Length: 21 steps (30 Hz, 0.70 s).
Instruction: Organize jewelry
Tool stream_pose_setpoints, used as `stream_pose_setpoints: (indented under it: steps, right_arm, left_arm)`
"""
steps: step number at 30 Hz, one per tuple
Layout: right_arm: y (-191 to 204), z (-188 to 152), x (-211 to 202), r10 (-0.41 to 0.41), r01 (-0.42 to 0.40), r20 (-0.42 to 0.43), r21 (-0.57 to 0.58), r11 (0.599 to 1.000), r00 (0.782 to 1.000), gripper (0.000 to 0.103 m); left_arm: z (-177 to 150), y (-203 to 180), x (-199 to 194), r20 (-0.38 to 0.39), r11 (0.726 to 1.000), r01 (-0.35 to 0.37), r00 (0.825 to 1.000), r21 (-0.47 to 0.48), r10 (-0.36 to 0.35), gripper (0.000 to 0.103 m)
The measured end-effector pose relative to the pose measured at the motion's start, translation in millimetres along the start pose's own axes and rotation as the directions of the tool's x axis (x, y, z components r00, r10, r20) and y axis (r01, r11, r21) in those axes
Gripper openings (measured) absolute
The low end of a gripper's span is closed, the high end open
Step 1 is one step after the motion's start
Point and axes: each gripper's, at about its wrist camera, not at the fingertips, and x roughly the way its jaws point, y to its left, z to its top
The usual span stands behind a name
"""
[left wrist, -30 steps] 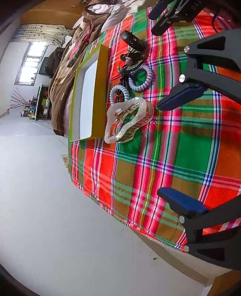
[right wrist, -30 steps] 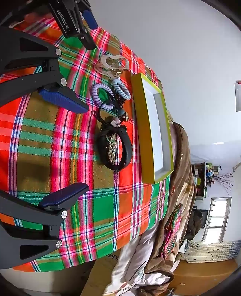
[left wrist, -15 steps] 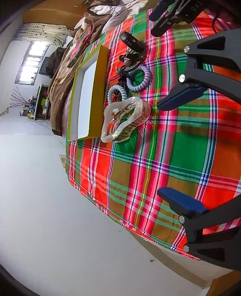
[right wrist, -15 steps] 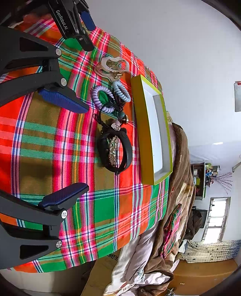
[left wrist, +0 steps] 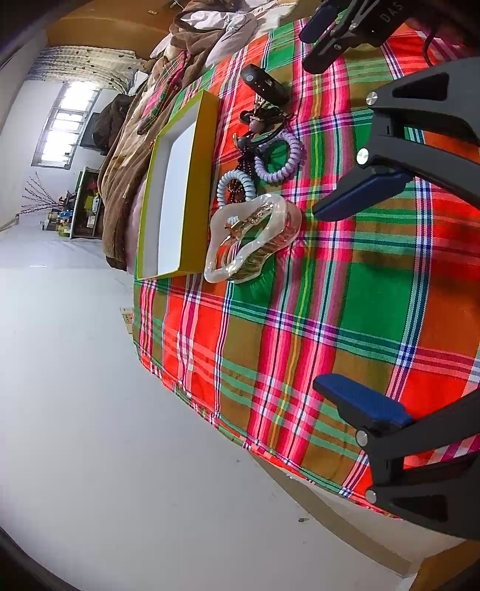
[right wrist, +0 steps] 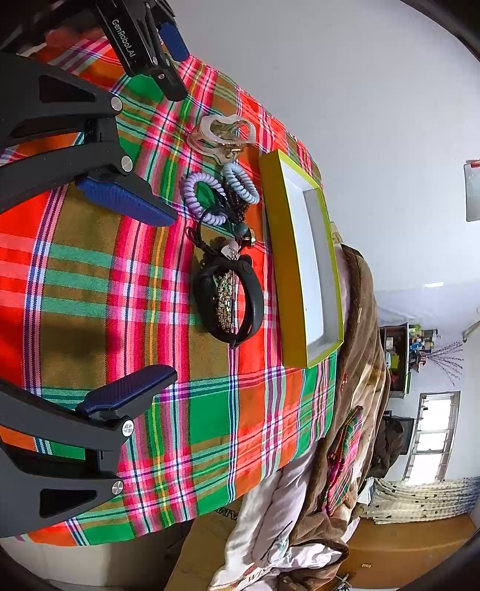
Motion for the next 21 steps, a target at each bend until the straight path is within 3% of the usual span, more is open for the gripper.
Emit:
stream_pose_setpoints:
  steps: [21]
  right_arm:
    - [-0.1,0.5,0.1,0.001,-0.001,-0.001,0.002,1.0,1.0,0.077]
  left_arm:
    - [-0.9,-0.3,-5.4,-0.002,1.0,-0.001,1.0,0.001,0.001,0.086]
